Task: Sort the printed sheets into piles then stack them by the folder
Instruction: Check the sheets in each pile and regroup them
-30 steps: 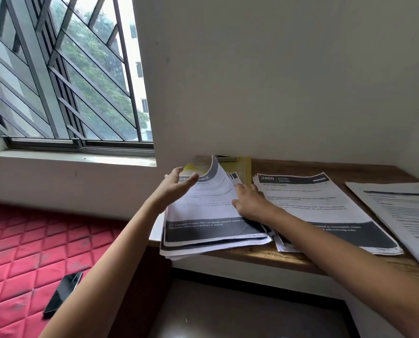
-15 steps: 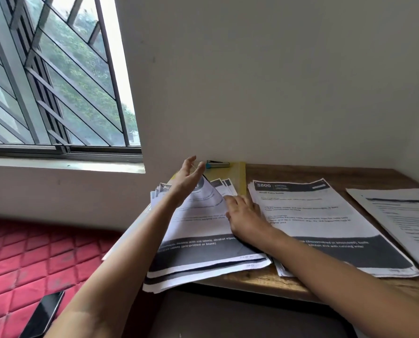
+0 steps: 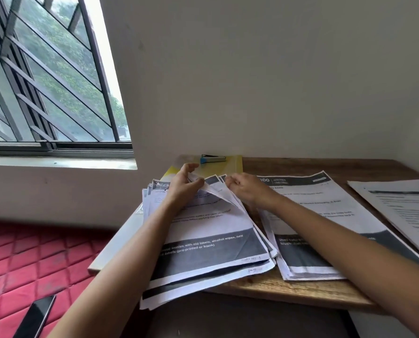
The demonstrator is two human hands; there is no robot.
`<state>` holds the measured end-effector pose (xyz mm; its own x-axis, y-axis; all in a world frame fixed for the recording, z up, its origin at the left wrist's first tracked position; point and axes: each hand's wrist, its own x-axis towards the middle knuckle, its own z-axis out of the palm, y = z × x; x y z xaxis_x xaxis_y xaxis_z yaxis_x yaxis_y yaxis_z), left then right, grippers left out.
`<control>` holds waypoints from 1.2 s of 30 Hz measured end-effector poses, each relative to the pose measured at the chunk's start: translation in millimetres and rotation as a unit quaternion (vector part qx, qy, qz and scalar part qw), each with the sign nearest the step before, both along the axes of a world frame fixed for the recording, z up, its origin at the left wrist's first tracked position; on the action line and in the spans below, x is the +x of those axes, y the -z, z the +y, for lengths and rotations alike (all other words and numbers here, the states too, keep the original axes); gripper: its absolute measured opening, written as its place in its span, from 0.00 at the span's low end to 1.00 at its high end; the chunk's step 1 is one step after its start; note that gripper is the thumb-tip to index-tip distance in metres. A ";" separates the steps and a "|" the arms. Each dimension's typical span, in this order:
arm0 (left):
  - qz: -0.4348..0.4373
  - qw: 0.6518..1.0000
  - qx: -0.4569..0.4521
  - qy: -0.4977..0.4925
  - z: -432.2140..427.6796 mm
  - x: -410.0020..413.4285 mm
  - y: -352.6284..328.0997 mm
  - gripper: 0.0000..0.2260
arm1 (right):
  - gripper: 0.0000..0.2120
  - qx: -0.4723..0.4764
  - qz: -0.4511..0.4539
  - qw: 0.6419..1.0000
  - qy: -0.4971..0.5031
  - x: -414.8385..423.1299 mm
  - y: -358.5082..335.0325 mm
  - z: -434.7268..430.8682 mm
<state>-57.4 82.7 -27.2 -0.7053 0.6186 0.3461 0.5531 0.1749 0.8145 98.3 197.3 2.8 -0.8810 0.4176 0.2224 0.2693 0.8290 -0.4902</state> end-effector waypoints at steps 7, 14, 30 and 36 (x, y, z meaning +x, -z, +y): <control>0.032 0.999 -0.010 -0.014 3.7 -5.2 3.7 0.21 | 0.23 0.028 -0.073 0.997 0.005 -19.7 12.8 22.5; 0.010 1.000 -0.019 -0.015 7.3 -8.2 5.5 0.23 | 0.24 -0.003 -0.075 0.997 0.004 -33.5 22.0 31.9; -0.043 0.999 -0.013 -0.014 9.1 -7.3 3.8 0.24 | 0.12 -0.094 0.075 0.993 0.008 -43.1 24.2 29.6; -0.064 0.997 0.039 0.008 9.5 -7.0 3.7 0.19 | 0.14 -0.134 0.073 0.981 -0.122 -25.9 20.8 17.5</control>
